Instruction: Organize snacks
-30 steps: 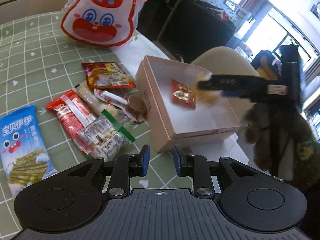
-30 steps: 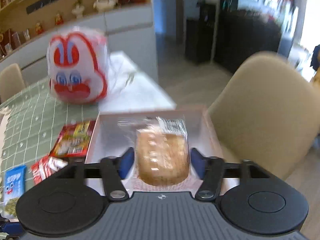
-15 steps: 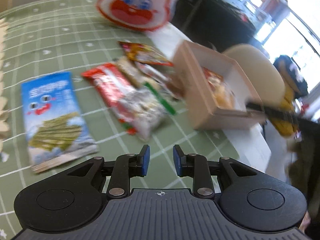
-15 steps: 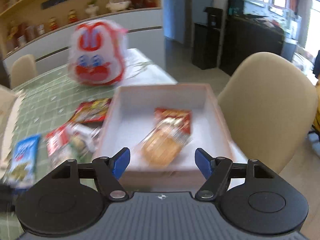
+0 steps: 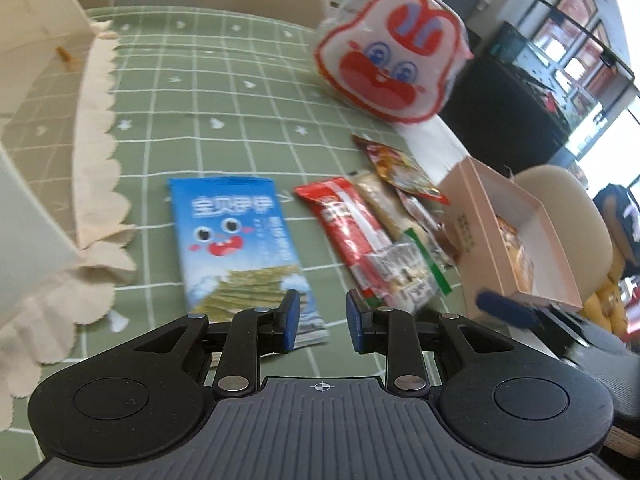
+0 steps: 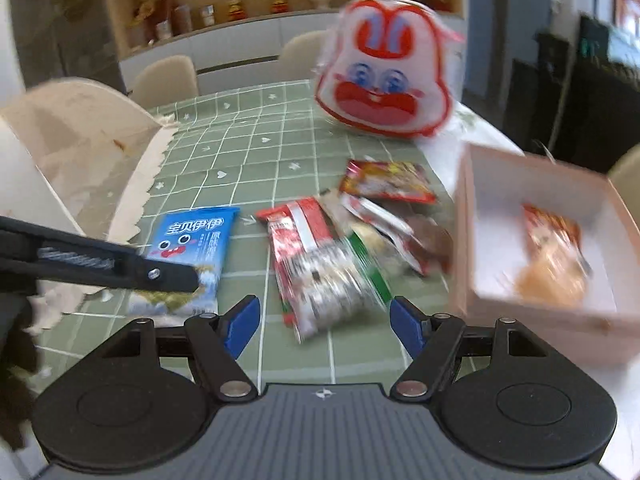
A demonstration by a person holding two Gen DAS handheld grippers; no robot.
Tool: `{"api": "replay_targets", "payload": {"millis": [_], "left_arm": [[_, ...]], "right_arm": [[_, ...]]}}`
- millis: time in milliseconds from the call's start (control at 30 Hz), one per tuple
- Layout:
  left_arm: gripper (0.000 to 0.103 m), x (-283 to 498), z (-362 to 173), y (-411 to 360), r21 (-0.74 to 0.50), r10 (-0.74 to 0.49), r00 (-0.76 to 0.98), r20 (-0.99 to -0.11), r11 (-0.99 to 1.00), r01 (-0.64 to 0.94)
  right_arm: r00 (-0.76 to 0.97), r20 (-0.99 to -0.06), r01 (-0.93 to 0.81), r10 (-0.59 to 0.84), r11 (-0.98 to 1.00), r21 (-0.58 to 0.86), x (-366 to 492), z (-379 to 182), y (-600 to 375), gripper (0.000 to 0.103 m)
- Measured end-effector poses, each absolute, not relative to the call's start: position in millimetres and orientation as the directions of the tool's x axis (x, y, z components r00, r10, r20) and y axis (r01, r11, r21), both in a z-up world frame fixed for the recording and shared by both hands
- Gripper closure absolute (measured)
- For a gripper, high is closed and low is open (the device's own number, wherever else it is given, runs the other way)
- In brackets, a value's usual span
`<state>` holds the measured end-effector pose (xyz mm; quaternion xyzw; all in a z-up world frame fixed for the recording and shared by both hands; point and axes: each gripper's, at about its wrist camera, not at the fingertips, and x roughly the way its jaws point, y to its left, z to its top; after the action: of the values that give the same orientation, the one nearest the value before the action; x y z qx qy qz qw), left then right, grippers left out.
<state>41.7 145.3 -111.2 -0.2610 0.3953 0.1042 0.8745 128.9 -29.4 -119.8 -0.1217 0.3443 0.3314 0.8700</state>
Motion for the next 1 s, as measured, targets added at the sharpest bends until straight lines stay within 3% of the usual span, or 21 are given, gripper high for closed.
{"api": "replay_targets", "payload": {"millis": [200,233,400,500,533,833,1000], "left_arm": [[0.074,30.6,-111.9,151.4,-0.381,-0.028,0.661,-0.75,0.835,-0.397],[0.074,29.2,-112.0,152.7,-0.382,-0.027,0.662,-0.749,0.833,-0.399],[0.074,27.5,-115.8,158.4,-0.384,-0.02,0.657,-0.754,0.824,-0.415],[0.074,31.8,-116.8,156.7,-0.383,-0.029,0.654,-0.756,0.83,-0.405],[0.074,33.8,-116.9,155.0,-0.381,-0.035,0.653,-0.756,0.835,-0.397],[0.074,55.3,-118.9,131.5,-0.36,-0.095,0.63,-0.771,0.881,-0.308],[0.074,82.9,-113.5,117.7,-0.341,-0.088,0.638,-0.765,0.896,-0.285]], "right_arm": [[0.594,-0.691,-0.689,0.413,0.704,-0.171,153.2,-149.1,17.9,0.03],[0.592,-0.7,-0.687,0.399,0.704,-0.179,157.9,-153.3,20.9,0.026],[0.527,-0.736,-0.706,0.425,0.701,-0.101,165.0,-153.0,12.0,0.023],[0.458,-0.749,-0.744,0.479,0.667,-0.028,154.3,-145.7,-1.6,0.04],[0.444,-0.75,-0.761,0.49,0.649,-0.027,147.3,-143.2,-5.7,0.042],[0.46,-0.756,-0.776,0.466,0.625,-0.086,95.9,-131.3,-70.6,0.042],[0.516,-0.76,-0.684,0.396,0.724,-0.088,95.3,-131.0,-115.2,0.032]]}}
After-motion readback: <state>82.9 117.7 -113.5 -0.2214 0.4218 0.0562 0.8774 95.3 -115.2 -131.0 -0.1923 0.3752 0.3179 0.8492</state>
